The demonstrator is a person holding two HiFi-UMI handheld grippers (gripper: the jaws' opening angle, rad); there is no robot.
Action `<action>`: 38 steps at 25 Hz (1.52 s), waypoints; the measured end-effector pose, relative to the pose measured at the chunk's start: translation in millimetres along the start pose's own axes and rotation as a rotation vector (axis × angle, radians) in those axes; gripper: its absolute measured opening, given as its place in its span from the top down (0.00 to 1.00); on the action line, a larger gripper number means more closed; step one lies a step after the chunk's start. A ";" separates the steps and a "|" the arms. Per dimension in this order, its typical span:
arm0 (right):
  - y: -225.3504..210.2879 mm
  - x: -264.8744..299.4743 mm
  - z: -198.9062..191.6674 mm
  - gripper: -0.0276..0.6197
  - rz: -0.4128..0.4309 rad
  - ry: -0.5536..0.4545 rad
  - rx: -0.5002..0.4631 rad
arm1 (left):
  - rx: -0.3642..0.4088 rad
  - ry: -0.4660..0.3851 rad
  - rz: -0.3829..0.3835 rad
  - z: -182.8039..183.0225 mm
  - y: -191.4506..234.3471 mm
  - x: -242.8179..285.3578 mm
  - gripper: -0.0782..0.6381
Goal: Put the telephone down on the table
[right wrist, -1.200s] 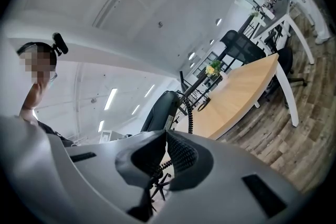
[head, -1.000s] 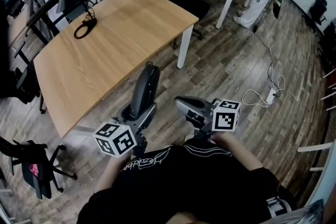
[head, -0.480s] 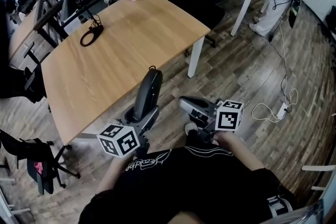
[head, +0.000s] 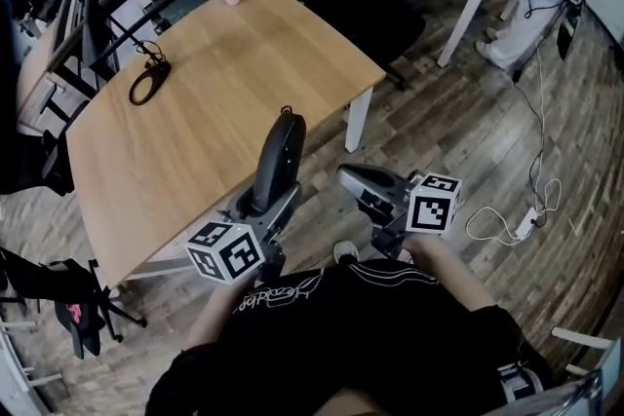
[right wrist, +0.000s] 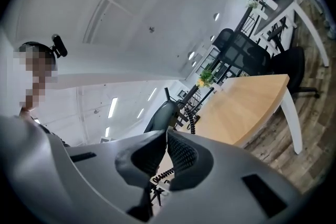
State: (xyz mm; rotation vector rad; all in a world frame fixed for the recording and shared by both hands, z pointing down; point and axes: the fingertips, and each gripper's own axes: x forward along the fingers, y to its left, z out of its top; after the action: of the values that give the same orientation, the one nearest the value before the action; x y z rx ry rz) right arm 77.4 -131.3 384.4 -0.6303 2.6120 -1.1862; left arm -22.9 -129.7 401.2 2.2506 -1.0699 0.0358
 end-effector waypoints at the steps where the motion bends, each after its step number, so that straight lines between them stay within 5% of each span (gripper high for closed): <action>1: -7.3 -2.8 7.7 0.90 0.001 0.003 0.000 | -0.005 0.004 0.002 0.7 -1.8 10.2 0.49; 17: -61.0 24.9 52.9 0.89 0.025 0.066 -0.008 | -0.033 -0.024 0.113 29.0 52.6 56.9 0.49; 38: -182.6 200.0 132.0 0.90 -0.036 0.158 0.106 | -0.051 0.060 0.196 140.9 249.5 156.5 0.49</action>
State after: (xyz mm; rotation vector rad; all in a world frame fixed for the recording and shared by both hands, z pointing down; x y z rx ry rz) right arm 0.3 -418.4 433.7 -0.5871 2.6530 -1.4291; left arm -127.6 -431.9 466.9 2.0797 -1.2411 0.1555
